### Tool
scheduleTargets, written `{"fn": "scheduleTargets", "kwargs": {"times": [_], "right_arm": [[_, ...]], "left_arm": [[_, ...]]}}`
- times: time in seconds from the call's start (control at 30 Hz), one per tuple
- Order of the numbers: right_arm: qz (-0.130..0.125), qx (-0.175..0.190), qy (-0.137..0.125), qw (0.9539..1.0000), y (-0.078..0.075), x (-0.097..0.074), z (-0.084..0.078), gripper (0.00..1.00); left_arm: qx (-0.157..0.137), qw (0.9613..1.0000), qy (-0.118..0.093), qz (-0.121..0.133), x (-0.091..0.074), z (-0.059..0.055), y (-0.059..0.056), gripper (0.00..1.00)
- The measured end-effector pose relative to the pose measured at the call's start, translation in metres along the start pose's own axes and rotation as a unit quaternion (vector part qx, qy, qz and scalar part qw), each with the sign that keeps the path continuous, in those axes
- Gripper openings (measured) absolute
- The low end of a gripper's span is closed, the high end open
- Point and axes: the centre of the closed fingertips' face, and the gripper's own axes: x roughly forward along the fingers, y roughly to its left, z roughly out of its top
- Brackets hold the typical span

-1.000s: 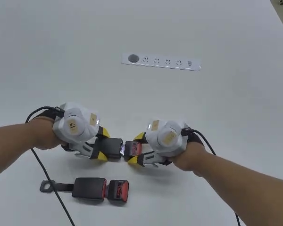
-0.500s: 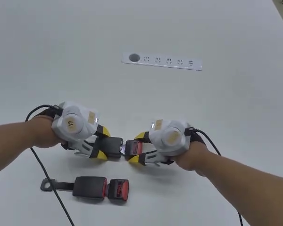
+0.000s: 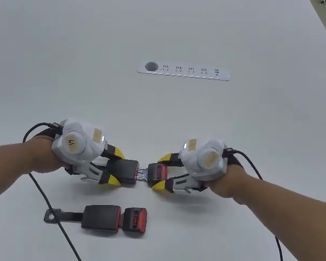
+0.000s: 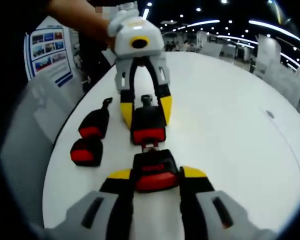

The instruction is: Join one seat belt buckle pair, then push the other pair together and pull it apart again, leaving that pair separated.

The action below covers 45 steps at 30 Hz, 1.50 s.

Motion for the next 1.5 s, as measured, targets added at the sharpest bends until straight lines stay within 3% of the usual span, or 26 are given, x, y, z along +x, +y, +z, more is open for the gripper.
{"fn": "scheduleTargets", "kwargs": {"times": [0.17,0.3,0.57,0.8,1.5], "right_arm": [[-0.003,0.001,-0.004,1.0,-0.002,-0.01,-0.009,0.36],[-0.01,0.007,-0.006,0.9999,-0.005,-0.02,-0.019,0.36],[-0.024,0.009,-0.005,0.9997,-0.012,-0.037,-0.038,0.36],[-0.032,0.028,-0.013,0.999,-0.009,-0.059,-0.051,0.36],[-0.06,0.04,0.007,0.9974,-0.012,-0.103,-0.091,0.37]], "left_arm": [[-0.024,0.9995,-0.021,0.007,0.0,0.002,0.001,0.35],[-0.025,0.9994,-0.024,0.008,0.0,0.002,0.0,0.35],[-0.024,0.9994,-0.022,0.008,0.0,0.0,0.0,0.35],[-0.026,0.9994,-0.021,0.009,-0.001,-0.001,0.0,0.35],[-0.028,0.9995,-0.016,0.005,-0.003,-0.002,-0.001,0.36]]}}
